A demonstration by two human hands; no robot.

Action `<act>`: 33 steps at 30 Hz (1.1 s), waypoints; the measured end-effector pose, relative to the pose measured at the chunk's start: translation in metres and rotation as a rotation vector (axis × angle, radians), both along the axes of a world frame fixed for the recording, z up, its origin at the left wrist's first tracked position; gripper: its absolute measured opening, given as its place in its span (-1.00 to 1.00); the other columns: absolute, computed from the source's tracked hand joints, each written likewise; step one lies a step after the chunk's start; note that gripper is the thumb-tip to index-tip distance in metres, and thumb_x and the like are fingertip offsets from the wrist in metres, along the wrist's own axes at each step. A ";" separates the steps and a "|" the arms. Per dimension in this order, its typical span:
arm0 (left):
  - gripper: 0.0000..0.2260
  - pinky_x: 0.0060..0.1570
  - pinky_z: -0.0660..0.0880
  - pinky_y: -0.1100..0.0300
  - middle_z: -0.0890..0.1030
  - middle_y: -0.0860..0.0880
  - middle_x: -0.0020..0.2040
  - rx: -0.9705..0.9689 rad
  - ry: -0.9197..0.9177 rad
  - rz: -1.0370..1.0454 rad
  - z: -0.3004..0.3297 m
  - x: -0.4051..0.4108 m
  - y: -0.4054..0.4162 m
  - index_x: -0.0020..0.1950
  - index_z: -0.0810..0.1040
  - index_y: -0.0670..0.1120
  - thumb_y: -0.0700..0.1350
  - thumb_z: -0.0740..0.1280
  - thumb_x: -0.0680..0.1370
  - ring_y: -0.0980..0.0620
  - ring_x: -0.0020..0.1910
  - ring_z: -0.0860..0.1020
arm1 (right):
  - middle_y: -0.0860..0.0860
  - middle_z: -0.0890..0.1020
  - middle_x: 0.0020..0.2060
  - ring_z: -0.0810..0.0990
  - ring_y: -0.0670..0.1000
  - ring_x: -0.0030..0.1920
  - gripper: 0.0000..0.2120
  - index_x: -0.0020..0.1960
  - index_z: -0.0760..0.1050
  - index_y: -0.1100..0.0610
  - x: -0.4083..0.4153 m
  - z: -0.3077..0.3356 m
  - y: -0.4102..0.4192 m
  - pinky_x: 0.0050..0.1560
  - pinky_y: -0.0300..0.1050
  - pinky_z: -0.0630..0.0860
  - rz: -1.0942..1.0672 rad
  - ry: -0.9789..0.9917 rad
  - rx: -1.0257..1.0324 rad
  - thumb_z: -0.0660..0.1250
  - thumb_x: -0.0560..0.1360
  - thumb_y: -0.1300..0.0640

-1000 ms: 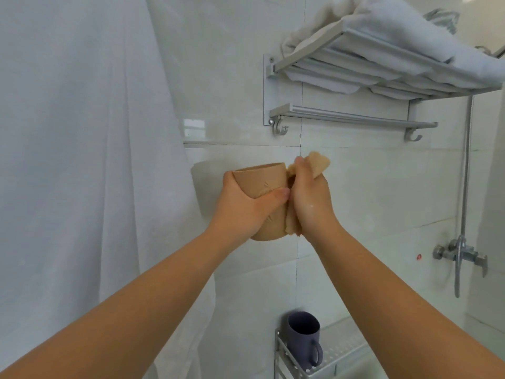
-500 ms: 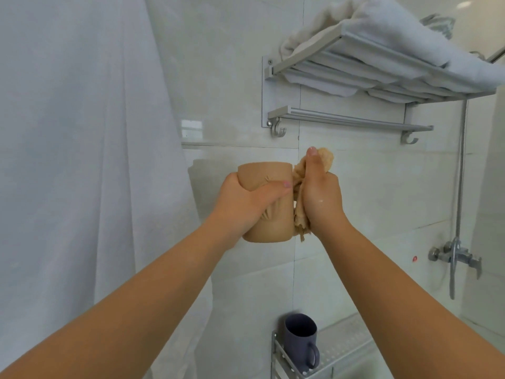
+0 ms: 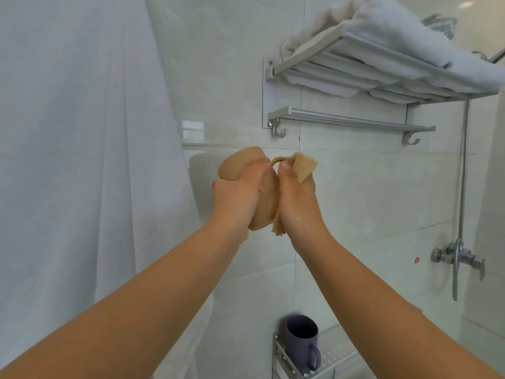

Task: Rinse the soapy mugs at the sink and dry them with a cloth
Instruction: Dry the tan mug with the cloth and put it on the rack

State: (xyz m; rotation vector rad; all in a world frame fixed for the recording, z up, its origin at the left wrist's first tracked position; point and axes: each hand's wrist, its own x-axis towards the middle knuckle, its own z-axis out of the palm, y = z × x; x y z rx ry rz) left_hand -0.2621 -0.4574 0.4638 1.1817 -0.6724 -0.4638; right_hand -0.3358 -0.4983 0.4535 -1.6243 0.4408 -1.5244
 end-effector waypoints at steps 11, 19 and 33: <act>-0.40 -0.11 0.61 0.10 0.68 0.01 -0.03 0.013 -0.143 -0.055 -0.003 -0.001 0.005 0.14 0.57 -0.02 0.23 0.52 0.20 0.05 -0.06 0.66 | 0.11 0.60 -0.06 0.57 0.02 -0.01 -0.61 -0.09 0.49 0.11 -0.019 0.018 -0.012 0.04 0.03 0.50 -0.133 0.274 -0.238 0.04 0.60 -0.13; -0.47 -0.16 0.56 0.22 0.59 0.09 0.01 -0.113 -0.377 -0.111 -0.025 0.007 0.012 0.05 0.39 0.12 0.00 0.61 0.23 0.15 -0.06 0.61 | 0.07 0.63 -0.35 0.60 0.04 -0.32 -0.58 -0.26 0.54 0.15 -0.040 0.017 -0.022 -0.17 -0.09 0.53 0.128 0.046 0.401 0.11 0.61 -0.06; -0.31 -0.04 0.54 0.00 0.53 0.10 0.07 0.083 -1.223 -0.024 -0.013 0.032 0.020 0.27 0.35 0.04 0.00 0.57 0.22 0.05 0.01 0.53 | -0.04 0.45 -0.43 0.44 -0.06 -0.21 -0.57 -0.36 0.38 0.02 -0.038 -0.011 0.013 0.05 -0.10 0.32 -0.146 0.648 -0.364 0.05 0.63 -0.09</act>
